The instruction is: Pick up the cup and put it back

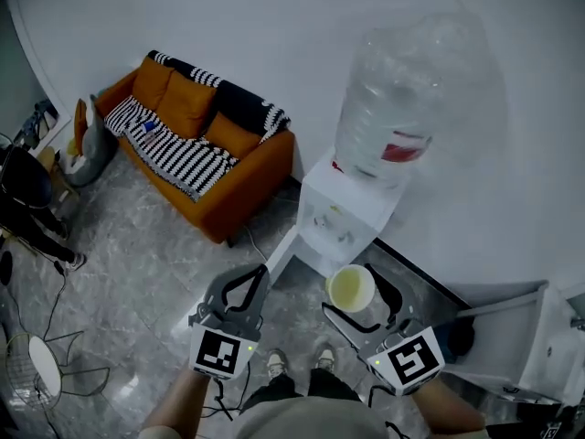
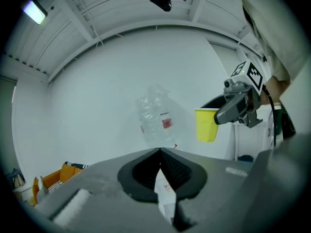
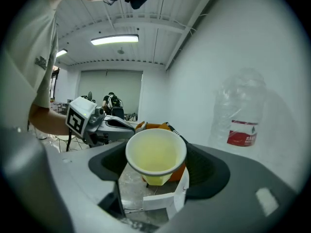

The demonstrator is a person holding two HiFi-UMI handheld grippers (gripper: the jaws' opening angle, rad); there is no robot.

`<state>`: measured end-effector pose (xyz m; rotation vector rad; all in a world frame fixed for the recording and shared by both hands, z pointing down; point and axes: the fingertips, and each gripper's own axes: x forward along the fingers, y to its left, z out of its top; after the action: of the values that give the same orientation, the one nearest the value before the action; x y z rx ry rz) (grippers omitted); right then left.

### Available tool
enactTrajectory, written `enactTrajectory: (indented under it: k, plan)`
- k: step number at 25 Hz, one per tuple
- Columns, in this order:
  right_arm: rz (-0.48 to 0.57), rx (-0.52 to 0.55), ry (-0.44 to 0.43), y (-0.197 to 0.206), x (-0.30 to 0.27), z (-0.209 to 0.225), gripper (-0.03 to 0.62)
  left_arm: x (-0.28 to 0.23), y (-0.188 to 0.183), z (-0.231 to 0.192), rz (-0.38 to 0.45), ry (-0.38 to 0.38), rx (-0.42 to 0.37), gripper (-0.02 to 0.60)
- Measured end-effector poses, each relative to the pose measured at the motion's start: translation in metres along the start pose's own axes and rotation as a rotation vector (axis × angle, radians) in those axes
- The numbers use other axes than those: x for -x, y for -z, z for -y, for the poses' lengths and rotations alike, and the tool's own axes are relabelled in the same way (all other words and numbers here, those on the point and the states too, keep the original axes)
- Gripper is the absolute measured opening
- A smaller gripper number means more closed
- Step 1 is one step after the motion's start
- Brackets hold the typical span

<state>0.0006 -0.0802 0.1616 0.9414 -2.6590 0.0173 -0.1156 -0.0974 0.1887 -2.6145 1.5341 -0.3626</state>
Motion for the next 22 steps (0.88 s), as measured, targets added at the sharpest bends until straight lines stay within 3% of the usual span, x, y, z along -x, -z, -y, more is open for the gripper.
enactTrajectory:
  k: [9, 15, 22]
  plan:
    - [0.022, -0.036, -0.002, -0.008, 0.032, -0.016, 0.370, 0.035, -0.020, 0.016, 0.005, -0.013, 0.043, 0.002]
    - [0.020, -0.051, -0.010, -0.001, 0.026, -0.017, 0.370, 0.040, -0.018, 0.014, -0.002, -0.024, 0.086, 0.002]
    - [-0.001, -0.071, 0.038, 0.010, 0.008, -0.003, 0.370, 0.034, -0.016, 0.001, 0.006, -0.025, 0.093, 0.002]
